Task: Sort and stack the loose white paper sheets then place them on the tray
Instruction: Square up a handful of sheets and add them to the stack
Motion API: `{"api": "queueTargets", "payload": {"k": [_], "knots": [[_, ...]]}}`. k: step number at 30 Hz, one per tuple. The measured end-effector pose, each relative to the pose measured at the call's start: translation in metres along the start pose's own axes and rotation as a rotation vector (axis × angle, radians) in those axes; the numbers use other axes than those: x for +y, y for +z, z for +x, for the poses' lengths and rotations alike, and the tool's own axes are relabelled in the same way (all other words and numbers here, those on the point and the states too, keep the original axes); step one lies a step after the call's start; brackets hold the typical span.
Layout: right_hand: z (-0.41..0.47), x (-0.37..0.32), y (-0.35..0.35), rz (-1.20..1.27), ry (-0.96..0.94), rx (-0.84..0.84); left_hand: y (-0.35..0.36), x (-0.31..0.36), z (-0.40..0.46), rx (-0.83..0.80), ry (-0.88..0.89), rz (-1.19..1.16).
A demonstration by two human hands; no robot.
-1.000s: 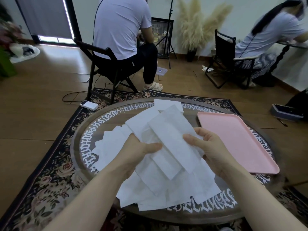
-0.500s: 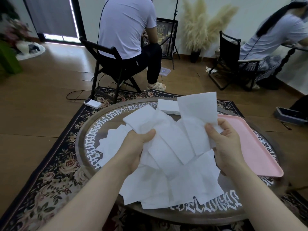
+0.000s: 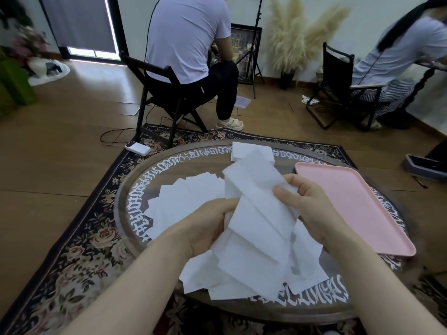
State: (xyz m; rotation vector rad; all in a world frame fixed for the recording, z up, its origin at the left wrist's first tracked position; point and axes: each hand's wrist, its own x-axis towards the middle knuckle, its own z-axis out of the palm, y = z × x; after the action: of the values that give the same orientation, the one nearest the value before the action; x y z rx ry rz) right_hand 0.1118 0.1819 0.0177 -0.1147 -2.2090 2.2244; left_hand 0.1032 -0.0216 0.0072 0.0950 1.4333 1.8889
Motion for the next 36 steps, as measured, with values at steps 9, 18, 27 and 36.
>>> {"api": "queueTargets", "payload": {"k": [9, 18, 27, 36], "knots": [[-0.001, 0.002, 0.008, 0.013, -0.044, 0.217, 0.002, -0.009, 0.0, 0.14, 0.295, 0.115], [-0.008, -0.023, 0.005, 0.445, -0.092, 0.363, 0.004, -0.008, 0.007, 0.397, 0.369, -0.129], [-0.015, 0.004, 0.023, 0.148, 0.071, 0.036, 0.015, -0.013, 0.009, 0.264, 0.368, -0.307], [-0.012, -0.004, 0.016, 0.164, -0.075, 0.174, 0.02, -0.016, 0.009, 0.243, 0.341, -0.216]]}}
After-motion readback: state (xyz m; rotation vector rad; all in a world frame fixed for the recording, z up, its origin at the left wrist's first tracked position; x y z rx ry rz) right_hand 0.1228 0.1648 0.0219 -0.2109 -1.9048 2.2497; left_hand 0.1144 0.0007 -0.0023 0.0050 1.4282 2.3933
